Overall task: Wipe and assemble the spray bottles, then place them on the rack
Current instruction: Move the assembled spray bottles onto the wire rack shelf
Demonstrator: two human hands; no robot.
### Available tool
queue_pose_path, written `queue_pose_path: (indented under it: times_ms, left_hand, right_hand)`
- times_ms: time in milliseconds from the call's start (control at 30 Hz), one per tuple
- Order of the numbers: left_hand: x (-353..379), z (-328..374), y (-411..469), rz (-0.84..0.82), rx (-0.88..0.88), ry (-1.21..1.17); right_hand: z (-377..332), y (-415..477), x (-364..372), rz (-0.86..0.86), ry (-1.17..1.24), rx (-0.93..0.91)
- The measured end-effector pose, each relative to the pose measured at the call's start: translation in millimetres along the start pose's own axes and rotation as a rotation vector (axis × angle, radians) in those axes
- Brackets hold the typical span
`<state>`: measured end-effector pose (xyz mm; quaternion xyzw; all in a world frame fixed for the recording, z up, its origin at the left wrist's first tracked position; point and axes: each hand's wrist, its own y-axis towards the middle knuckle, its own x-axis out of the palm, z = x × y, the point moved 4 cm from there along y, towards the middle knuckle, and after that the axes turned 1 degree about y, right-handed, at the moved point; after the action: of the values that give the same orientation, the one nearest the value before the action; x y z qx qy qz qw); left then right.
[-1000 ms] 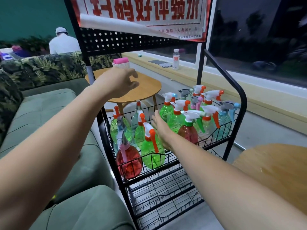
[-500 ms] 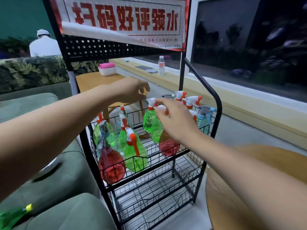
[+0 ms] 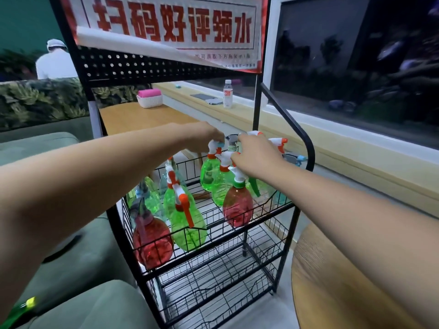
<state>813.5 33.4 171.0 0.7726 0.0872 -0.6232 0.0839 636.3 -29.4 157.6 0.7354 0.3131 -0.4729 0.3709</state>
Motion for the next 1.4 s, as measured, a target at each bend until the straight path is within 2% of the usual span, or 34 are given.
queue_pose_path:
  times_ms: [133, 333, 667, 1000, 1233, 1400]
  left_hand:
    - [-1, -4, 3, 0.021, -0.015, -0.038]
    - [-5, -3, -4, 0.014, -0.008, 0.029]
    - [-14, -9, -18, 0.023, 0.102, 0.286]
    - [-15, -16, -36, 0.007, 0.081, 0.558]
    - [-14, -12, -38, -0.013, -0.014, 0.427]
    - [-7, -15, -46, -0.054, -0.020, 0.261]
  right_hand:
    - [-15, 11, 5, -0.028, -0.105, -0.025]
    - [-16, 23, 19, -0.095, -0.075, 0.032]
    - [-40, 20, 10, -0.105, -0.074, -0.005]
    - [-68, 10, 21, -0.037, -0.099, -0.044]
    - [-75, 8, 19, -0.028, -0.176, -0.106]
    - [-60, 8, 15, -0.071, -0.102, -0.091]
